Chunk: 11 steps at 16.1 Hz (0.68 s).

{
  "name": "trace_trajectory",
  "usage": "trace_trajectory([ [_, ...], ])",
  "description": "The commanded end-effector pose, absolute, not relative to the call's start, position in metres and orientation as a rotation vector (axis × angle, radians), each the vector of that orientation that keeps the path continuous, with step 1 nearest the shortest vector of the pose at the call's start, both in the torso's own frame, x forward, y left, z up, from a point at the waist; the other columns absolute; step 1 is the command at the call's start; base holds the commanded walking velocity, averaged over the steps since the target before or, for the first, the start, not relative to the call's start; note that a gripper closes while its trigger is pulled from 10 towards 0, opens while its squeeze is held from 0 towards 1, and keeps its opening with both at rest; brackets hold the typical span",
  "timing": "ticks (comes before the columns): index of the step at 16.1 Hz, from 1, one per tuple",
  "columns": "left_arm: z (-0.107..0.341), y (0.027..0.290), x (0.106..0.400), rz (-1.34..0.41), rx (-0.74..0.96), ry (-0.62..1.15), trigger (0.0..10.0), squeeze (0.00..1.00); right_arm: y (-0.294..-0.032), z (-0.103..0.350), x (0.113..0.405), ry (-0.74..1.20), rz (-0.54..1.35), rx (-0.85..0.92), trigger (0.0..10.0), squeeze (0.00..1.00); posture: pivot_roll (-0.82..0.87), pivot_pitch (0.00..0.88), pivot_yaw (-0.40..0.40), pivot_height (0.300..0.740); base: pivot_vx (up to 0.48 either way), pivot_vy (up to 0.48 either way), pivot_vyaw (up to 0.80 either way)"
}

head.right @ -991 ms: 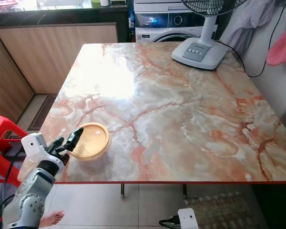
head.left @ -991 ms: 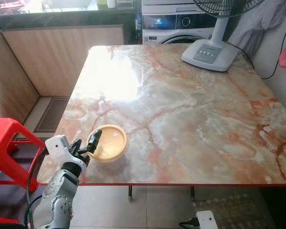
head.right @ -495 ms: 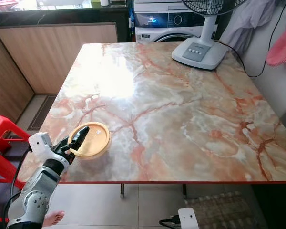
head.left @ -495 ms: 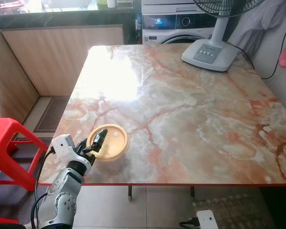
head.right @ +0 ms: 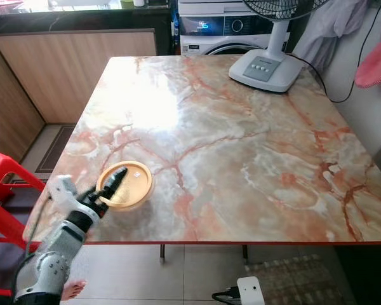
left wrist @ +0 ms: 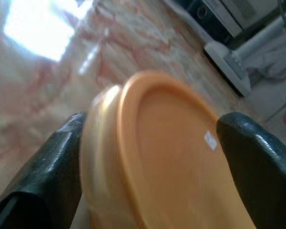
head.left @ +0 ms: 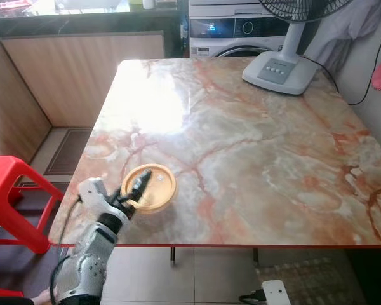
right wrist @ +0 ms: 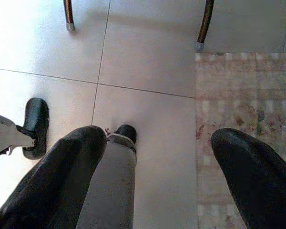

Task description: Restocking fridge

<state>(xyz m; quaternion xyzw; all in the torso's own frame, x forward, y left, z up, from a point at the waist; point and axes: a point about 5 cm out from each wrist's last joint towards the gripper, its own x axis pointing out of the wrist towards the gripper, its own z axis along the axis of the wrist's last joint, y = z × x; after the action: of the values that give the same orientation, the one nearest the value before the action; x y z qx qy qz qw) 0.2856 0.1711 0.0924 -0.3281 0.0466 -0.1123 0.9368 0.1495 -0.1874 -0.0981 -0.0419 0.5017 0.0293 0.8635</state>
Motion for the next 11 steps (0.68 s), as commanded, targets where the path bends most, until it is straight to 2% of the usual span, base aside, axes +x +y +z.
trace_trajectory([
  [1,0.0891,0.1673,0.2852,-0.246,-0.686,0.110,10.0,0.00,-0.1868,-0.0995,0.1458,1.063,0.071,-0.095,10.0,0.00,0.05,0.067,0.009,0.740,0.000,0.000,0.00],
  [7,0.0827,0.1650,0.2894,-0.239,-0.689,0.130,10.0,0.00,-0.1868,-0.0995,0.1459,1.063,0.073,-0.097,10.0,0.00,0.05,0.066,0.008,0.740,0.000,0.000,0.00],
  [8,0.0826,0.1645,0.2907,-0.238,-0.684,0.131,9.2,0.00,-0.1869,-0.0995,0.1459,1.064,0.072,-0.097,10.0,0.00,0.05,0.066,0.008,0.740,0.000,0.000,0.00],
  [9,0.0826,0.1644,0.2919,-0.233,-0.682,0.130,0.0,0.00,-0.1869,-0.0995,0.1459,1.064,0.072,-0.098,10.0,0.00,0.05,0.066,0.008,0.740,0.000,0.000,0.00],
  [11,0.0845,0.1632,0.2948,-0.231,-0.681,0.117,0.0,0.00,-0.1870,-0.0995,0.1458,1.064,0.073,-0.099,10.0,0.00,0.04,0.065,0.008,0.740,0.000,0.000,0.00],
])
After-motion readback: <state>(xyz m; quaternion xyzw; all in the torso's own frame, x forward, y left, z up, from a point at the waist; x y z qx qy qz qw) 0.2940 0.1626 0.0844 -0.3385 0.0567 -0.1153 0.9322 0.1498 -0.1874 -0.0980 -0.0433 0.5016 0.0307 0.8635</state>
